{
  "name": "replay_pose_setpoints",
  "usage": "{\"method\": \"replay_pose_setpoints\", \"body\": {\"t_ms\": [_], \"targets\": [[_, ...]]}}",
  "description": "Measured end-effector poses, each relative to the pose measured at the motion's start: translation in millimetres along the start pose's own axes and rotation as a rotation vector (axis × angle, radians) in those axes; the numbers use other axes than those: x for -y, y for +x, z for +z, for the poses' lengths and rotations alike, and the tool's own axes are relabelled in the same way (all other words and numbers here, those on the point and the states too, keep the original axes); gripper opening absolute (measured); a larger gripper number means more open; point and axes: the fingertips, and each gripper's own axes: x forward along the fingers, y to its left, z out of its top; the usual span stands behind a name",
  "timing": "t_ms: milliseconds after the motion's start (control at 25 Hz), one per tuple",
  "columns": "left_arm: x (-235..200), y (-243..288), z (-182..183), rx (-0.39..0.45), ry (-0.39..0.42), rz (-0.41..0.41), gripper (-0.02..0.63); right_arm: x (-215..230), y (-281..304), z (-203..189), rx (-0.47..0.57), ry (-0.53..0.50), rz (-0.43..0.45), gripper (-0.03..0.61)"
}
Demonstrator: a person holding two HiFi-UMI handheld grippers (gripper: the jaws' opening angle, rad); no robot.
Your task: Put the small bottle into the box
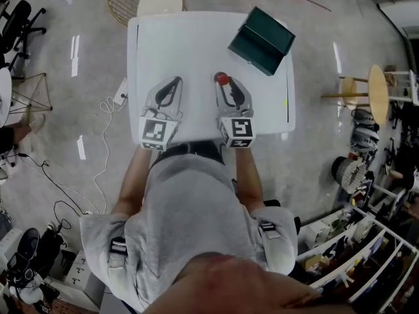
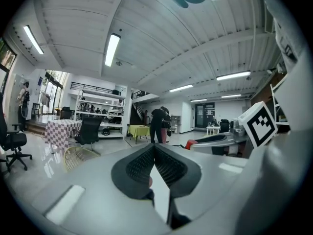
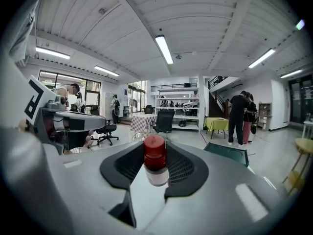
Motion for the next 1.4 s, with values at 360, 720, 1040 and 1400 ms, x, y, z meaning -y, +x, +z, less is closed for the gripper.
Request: {"method": "replay_pose_setpoints", "body": {"t_ms": [360,720,1040,1400], "targets": [[33.1,20.5,15.6,0.031,0.009,-0.081,0.011,30.2,-27.1,5.8,0.021,0.01,-0.094,0.137],[83.5,63.7,23.3,0.032,0.038,-0.186,0.011,90.8,-54.9,4.2,0.032,0.031,-0.199,0.137],[116.8,105.1,22.3,0.001,0.059,-0.217,0.011,146.6,-69.6,0.3,0.029,0.065,-0.241,0.138],[126.4,152.9,-1.2,-0.058,0.057,-0.216,0.011,198.3,-57.5,-17.3,-0.003,0.097,-0.259,0.138]]}}
